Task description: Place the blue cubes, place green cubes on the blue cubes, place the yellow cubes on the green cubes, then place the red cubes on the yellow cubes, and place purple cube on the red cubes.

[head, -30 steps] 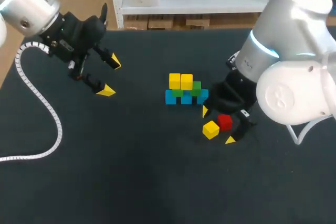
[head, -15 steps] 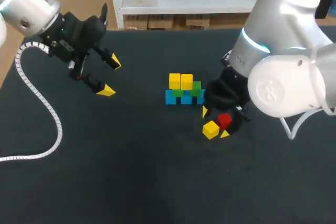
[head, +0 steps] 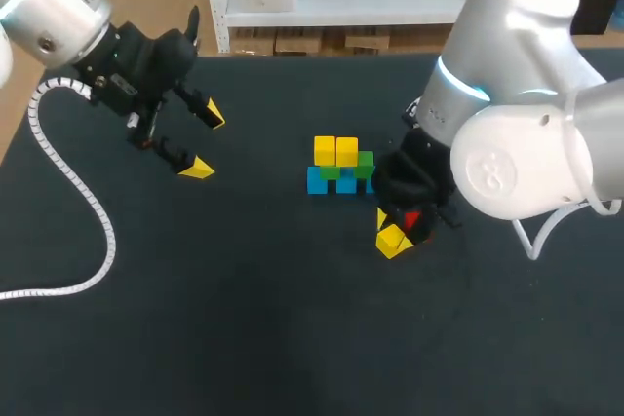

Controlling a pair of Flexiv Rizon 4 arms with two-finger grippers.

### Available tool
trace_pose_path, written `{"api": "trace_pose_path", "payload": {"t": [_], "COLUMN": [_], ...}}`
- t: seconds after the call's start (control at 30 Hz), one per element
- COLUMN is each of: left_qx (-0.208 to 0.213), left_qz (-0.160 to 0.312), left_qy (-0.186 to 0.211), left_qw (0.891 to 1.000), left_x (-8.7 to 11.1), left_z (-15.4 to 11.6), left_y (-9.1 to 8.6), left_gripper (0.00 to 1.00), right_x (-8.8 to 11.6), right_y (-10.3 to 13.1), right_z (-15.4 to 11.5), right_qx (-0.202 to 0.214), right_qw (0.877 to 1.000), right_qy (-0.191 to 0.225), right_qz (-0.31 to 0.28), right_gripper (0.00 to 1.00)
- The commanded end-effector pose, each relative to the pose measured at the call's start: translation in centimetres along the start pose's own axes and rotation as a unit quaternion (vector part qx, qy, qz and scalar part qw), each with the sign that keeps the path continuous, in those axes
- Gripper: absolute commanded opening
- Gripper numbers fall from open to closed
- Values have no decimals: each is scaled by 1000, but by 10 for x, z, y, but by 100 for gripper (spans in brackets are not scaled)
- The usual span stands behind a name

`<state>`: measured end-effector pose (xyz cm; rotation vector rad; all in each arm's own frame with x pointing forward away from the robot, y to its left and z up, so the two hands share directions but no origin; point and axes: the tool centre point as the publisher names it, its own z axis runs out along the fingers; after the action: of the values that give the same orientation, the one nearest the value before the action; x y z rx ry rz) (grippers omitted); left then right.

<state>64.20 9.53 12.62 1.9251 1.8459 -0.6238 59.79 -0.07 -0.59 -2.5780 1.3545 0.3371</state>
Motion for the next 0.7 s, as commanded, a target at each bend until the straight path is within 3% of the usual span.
{"api": "trace_pose_path", "payload": {"t": [0.03,0.17,0.3,0.43,0.7], "left_qx": [0,0,0,0,0], "left_qz": [1,1,1,1,1], "left_qy": [-1,-1,-1,-1,-1], "left_qw": [1000,1000,1000,1000,1000], "left_x": [1,1,1,1,1], "left_z": [0,0,0,0,0], "left_y": [0,0,0,0,0], "left_gripper": [100,100,100,100,100], "right_x": [-1,-3,-7,-6,3], "right_y": [1,0,-3,-5,-8], "right_z": [-1,-5,-17,-33,-60], "right_qx": [1,8,25,49,101], "right_qw": [1000,1000,997,986,959], "right_qy": [1,-7,-30,-54,-42], "right_qz": [0,11,69,153,260], "right_gripper": [0,0,0,0,0]}}
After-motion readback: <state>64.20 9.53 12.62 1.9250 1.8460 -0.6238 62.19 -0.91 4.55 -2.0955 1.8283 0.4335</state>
